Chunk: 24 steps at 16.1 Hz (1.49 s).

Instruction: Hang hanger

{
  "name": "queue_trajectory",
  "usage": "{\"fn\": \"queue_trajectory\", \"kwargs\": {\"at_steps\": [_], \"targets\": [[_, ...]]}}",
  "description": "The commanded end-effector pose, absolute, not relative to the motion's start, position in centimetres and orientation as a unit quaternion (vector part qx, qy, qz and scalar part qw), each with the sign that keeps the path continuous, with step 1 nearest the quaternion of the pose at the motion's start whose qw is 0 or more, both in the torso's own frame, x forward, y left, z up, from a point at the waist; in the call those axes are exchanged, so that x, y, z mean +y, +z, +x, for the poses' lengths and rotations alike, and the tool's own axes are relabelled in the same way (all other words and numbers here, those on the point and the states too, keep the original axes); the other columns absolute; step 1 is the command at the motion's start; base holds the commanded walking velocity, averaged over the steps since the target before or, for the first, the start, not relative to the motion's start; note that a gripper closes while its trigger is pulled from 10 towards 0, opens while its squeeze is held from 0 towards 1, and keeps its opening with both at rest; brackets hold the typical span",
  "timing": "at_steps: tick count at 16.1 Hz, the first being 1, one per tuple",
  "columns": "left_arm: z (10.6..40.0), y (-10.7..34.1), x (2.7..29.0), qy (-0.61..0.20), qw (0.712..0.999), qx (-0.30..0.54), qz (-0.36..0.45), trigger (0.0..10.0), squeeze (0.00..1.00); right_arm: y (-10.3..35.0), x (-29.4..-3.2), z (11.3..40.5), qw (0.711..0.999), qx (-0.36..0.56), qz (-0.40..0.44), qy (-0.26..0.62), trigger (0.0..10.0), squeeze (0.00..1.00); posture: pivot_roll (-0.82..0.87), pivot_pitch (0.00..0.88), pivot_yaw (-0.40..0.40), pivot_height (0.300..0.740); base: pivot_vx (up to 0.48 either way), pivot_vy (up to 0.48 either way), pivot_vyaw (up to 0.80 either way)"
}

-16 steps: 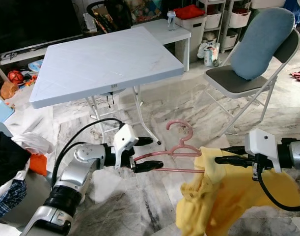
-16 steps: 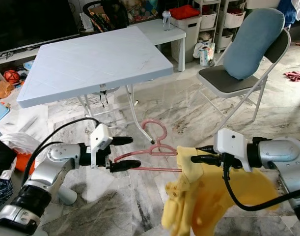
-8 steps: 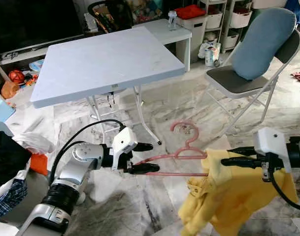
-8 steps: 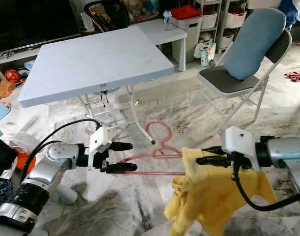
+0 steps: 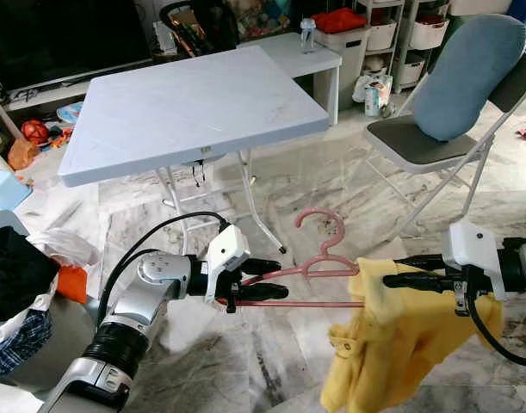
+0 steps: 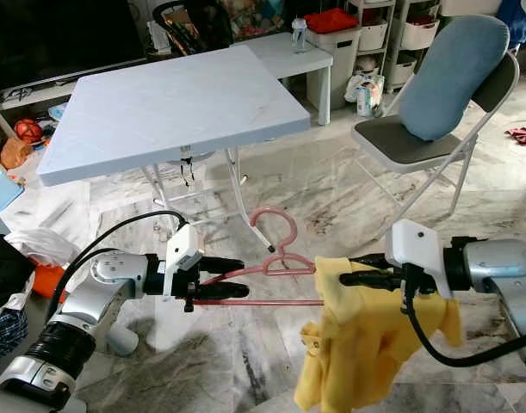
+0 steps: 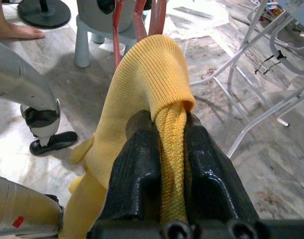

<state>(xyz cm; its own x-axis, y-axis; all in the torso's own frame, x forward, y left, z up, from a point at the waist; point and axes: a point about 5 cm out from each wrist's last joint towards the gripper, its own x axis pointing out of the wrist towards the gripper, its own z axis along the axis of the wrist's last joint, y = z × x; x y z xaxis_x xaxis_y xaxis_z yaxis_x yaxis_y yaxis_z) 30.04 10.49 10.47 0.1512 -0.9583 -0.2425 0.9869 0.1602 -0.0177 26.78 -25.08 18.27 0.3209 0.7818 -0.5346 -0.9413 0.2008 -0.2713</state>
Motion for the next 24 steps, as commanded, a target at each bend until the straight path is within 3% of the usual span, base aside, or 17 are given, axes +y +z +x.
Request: {"fn": "queue_trajectory", "kwargs": {"at_steps": [1, 16, 17, 18, 19, 24], "targets": [[30.3, 10.9, 10.2, -0.651, 0.748, 0.096, 0.083, 0.0, 0.00, 19.5, -24.6, 27.2, 0.763, 0.111, -0.295, 0.565, 10.0, 0.00, -0.17, 0.000, 0.089, 0.740, 0.000, 0.000, 0.00], [30.2, 10.8, 10.0, -0.650, 0.751, 0.111, 0.029, 0.0, 0.00, 18.8, -24.5, 28.1, 0.780, 0.093, -0.311, 0.536, 10.0, 0.00, -0.17, 0.000, 0.084, 0.740, 0.000, 0.000, 0.00], [30.3, 10.7, 10.1, -0.641, 0.759, 0.107, 0.026, 0.0, 0.00, 18.9, -24.4, 28.3, 0.782, 0.097, -0.303, 0.536, 10.0, 0.44, -0.17, 0.000, 0.082, 0.740, 0.000, 0.000, 0.00], [30.4, 10.7, 10.1, -0.638, 0.762, 0.107, 0.023, 0.0, 0.00, 19.0, -24.2, 28.5, 0.785, 0.094, -0.302, 0.533, 10.0, 0.96, -0.17, 0.000, 0.082, 0.740, 0.000, 0.000, 0.00], [30.3, 10.6, 10.2, -0.637, 0.763, 0.108, 0.021, 0.0, 0.00, 18.9, -24.0, 28.4, 0.785, 0.099, -0.291, 0.538, 10.0, 1.00, -0.21, 0.000, 0.096, 0.740, 0.000, 0.000, 0.00], [30.5, 10.5, 10.0, -0.605, 0.791, 0.094, -0.007, 0.0, 0.00, 17.5, -22.0, 29.6, 0.802, 0.078, -0.302, 0.509, 10.0, 1.00, -0.19, 0.000, 0.115, 0.740, 0.000, 0.000, 0.00]]}}
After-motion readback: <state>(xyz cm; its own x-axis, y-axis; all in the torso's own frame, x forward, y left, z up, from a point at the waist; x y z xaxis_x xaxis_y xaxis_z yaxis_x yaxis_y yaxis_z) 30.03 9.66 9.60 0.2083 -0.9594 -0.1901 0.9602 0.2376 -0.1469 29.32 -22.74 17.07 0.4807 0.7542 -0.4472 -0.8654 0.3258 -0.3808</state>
